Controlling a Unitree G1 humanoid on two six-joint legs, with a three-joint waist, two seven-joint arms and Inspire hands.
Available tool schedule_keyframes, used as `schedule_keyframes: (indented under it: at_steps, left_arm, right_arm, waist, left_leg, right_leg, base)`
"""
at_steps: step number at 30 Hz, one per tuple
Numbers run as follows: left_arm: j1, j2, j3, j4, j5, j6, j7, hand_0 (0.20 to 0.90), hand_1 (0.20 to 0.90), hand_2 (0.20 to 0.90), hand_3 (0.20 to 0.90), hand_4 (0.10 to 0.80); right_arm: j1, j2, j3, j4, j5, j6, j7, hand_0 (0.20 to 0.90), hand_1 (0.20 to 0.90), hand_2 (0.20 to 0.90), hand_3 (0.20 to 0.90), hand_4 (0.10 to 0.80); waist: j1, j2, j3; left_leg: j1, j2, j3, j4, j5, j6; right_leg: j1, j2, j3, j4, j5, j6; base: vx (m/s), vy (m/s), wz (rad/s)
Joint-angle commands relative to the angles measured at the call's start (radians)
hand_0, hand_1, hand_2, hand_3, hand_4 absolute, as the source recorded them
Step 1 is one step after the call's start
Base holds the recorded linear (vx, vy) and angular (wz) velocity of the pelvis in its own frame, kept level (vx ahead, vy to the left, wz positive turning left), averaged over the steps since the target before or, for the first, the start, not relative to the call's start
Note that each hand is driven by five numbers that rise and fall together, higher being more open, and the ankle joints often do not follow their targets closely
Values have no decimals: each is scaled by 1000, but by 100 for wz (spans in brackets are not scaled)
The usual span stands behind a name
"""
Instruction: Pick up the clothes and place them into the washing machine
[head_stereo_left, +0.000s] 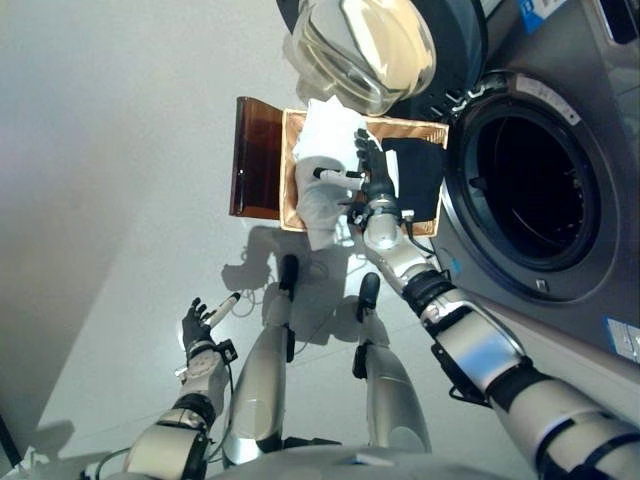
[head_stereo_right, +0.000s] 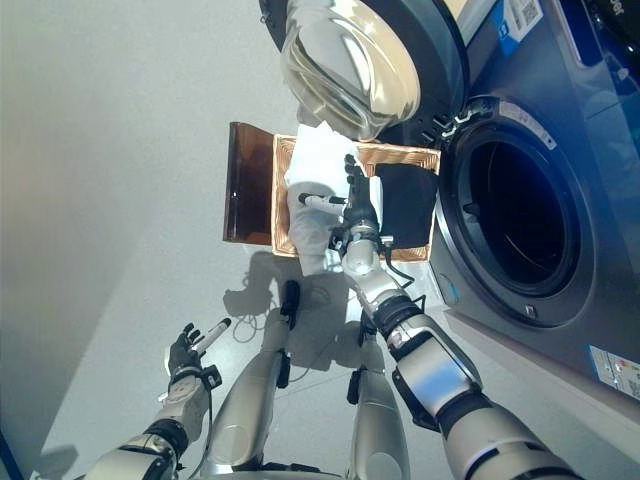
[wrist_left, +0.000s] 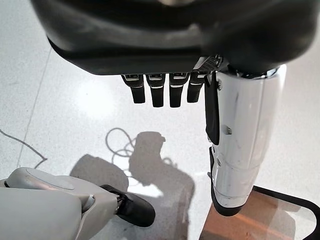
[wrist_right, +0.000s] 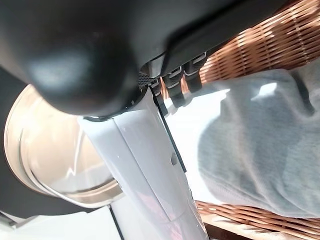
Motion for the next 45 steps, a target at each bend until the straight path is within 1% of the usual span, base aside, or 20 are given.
schedule_keyframes:
  at_steps: [1, 12, 16, 20, 24, 29, 33, 42, 45]
  left_arm:
    - [-50, 59, -20, 99, -11, -14, 47, 900, 900, 900, 900, 800]
    - [-68, 69, -27, 86, -26, -24, 45, 900, 900, 900, 900, 800]
    - [-81, 76, -33, 46, -57, -40, 43, 900, 900, 900, 900, 800]
    - [-85, 99, -42, 1, -76, -52, 36, 900, 900, 900, 900, 800]
    - [-87, 110, -49, -14, -81, -56, 31, 900, 900, 900, 900, 800]
    - [-93, 119, -56, -30, -93, -60, 30, 900, 900, 900, 900, 800]
    - [-94, 127, -81, -42, -106, -61, 16, 900, 900, 900, 900, 800]
    - [-113, 137, -119, -83, -124, -70, 8, 900, 900, 900, 900, 800]
    - [-116, 138, -143, -120, -130, -75, 5, 900, 900, 900, 900, 800]
  right_arm:
    - [-49, 17, -59, -36, 10, -102, -27, 900, 900, 900, 900, 800]
    - [-62, 29, -37, -28, 28, -95, 2, 900, 900, 900, 900, 800]
    - [-88, 38, -32, 4, 50, -84, 14, 900, 900, 900, 900, 800]
    - [-121, 48, -24, 46, 62, -70, 34, 900, 900, 900, 900, 800]
    - [-142, 66, -16, 75, 67, -62, 47, 900, 900, 900, 900, 800]
    - [-186, 103, -10, 133, 86, -48, 66, 900, 900, 900, 900, 800]
    - [-257, 128, -22, 235, 117, -29, 78, 900, 900, 900, 900, 800]
    - [-355, 145, -33, 332, 102, 4, 88, 900, 900, 900, 900, 800]
    - [-410, 136, -26, 374, 65, 28, 90, 900, 900, 900, 900, 800]
  waist:
    - [26, 10, -3]
    - [31, 6, 3]
    - [37, 9, 17]
    - [50, 17, 29]
    - [58, 18, 34]
    - [71, 18, 41]
    - [94, 25, 50]
    - [124, 33, 73]
    - [145, 42, 88]
  left_leg:
    - [33, -8, 1, -15, -60, -84]
    - [26, -9, -4, -15, -55, -83]
    - [17, -12, -8, -15, -51, -83]
    - [8, -17, -14, -15, -46, -84]
    - [2, -18, -19, -15, -43, -84]
    - [-6, -20, -25, -15, -40, -83]
    - [-20, -27, -40, -15, -36, -81]
    - [-58, -36, -68, -15, -26, -80]
    - [-79, -44, -85, -15, -24, -81]
  right_leg:
    - [21, -38, -102, 45, -16, 33]
    - [15, -40, -107, 43, -11, 36]
    - [12, -42, -112, 41, -7, 37]
    - [13, -46, -118, 40, -3, 39]
    - [12, -49, -120, 40, -1, 41]
    - [9, -51, -127, 41, 0, 43]
    - [7, -55, -136, 40, 1, 44]
    - [-2, -62, -161, 37, 2, 50]
    - [-5, -68, -179, 34, 1, 53]
  base:
    - [0, 0, 0]
    - [0, 0, 0]
    - [-6, -1, 1]
    - [-20, -3, 12]
    - [-7, 0, 6]
    - [-1, -1, 1]
    - [-7, -6, 11]
    - [-12, -10, 10]
    - [-9, -1, 1]
